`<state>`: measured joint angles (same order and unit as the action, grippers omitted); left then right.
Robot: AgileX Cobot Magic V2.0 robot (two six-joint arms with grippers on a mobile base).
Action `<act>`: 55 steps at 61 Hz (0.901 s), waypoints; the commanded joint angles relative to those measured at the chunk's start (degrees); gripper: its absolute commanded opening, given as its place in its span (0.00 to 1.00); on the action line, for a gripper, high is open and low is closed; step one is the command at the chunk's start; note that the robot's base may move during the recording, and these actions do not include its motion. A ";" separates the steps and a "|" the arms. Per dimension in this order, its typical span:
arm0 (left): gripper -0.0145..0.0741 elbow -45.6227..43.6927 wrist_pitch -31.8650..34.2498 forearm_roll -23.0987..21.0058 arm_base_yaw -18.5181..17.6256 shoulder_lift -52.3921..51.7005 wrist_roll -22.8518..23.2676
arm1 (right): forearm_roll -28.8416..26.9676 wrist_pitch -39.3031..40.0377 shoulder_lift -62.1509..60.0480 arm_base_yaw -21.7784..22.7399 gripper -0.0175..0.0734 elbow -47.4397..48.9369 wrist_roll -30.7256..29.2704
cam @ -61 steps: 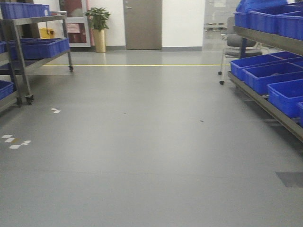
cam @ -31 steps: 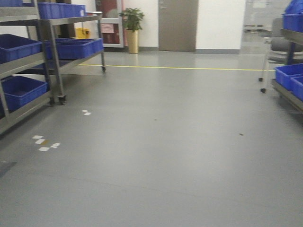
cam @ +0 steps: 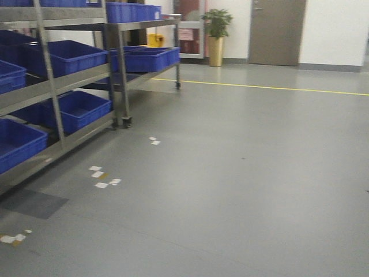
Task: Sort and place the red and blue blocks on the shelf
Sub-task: 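Drive the base down the aisle toward the bin shelves, then turn the base to face the shelf of blue bins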
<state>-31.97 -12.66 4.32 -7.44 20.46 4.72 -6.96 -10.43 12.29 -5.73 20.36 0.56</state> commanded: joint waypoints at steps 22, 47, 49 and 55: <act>0.30 -1.69 5.16 0.03 0.10 0.36 0.08 | 0.38 4.98 0.47 0.40 0.23 1.59 -0.56; 0.30 -1.69 5.16 0.03 0.10 0.36 0.08 | 0.38 4.98 0.47 0.40 0.23 1.59 -0.56; 0.30 -1.69 5.16 0.03 0.10 0.36 0.08 | 0.38 4.98 0.47 0.40 0.23 1.59 -0.56; 0.30 -1.69 5.16 0.03 0.10 0.36 0.08 | 0.38 4.98 0.47 0.40 0.23 1.59 -0.56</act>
<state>-31.97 -12.66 4.32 -7.44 20.46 4.72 -6.96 -10.43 12.29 -5.73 20.36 0.56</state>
